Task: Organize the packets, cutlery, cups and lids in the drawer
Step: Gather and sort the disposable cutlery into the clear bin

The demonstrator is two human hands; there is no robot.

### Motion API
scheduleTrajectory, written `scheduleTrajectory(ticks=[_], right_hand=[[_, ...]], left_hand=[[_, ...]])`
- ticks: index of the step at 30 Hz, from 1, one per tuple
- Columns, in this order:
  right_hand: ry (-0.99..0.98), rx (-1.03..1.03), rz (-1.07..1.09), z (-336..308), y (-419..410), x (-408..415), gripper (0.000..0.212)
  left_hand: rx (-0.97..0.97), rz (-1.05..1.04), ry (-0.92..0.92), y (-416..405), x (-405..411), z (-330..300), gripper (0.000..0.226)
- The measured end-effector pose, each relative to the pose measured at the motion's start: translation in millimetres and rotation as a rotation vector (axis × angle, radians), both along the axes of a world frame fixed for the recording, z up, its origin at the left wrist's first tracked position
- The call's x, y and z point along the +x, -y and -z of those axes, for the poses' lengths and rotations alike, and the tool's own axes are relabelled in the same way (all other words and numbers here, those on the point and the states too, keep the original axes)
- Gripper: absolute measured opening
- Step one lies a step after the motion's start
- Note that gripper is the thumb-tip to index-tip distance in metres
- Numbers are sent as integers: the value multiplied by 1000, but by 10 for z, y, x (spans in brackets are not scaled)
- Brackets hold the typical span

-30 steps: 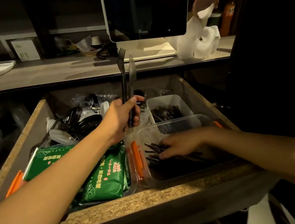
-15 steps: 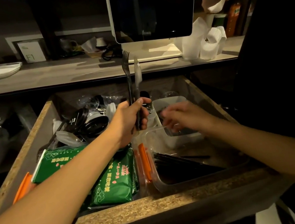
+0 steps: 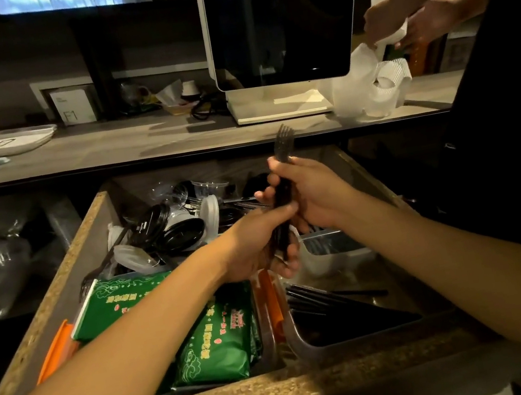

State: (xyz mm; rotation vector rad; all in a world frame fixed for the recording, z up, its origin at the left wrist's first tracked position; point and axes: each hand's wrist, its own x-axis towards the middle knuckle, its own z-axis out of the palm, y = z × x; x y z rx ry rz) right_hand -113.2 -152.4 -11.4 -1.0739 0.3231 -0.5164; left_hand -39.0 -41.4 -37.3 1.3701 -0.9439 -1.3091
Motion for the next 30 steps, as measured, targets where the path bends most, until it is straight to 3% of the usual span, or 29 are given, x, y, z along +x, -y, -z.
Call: scheduleTrajectory(ticks=[4,6,8,10,12,13,16,19,22,24,26,30], right_hand=[[40,139,259,-38,413,88,9],[-50,36,411,-21,679,90,10],[-210,-194,545,79,884,94,15],[-325,-351,589,248,985,126,19],[-440,-436,583,447,1060,138,22],[-519,-477,540,555,1096,132,23],[-702,-480,320,752,1109,67,14],[-833,-610,255,725,1088,21,14],[-751,-738,356,617,1015,82,24],[-641,-704,375,556,951,172,36],[-539,-649,319,490,838,306,36],[-594,-903,205,426,679,619,41]], left_hand=[[-17,-188,-67,36,135,1,48],[-86,-407,-76,70,220,-14,41],[-184,-591,38,97,320,-11,28],[-246,-719,352,104,440,20,17],[-260,-780,606,86,521,50,14],[-251,-807,635,79,548,63,15],[-222,-914,539,73,657,86,16],[-196,-983,564,42,759,63,22],[-154,-976,597,20,824,50,26],[-113,-957,587,26,852,69,29],[-87,-942,548,31,890,99,33],[-85,-927,490,43,1001,145,35]])
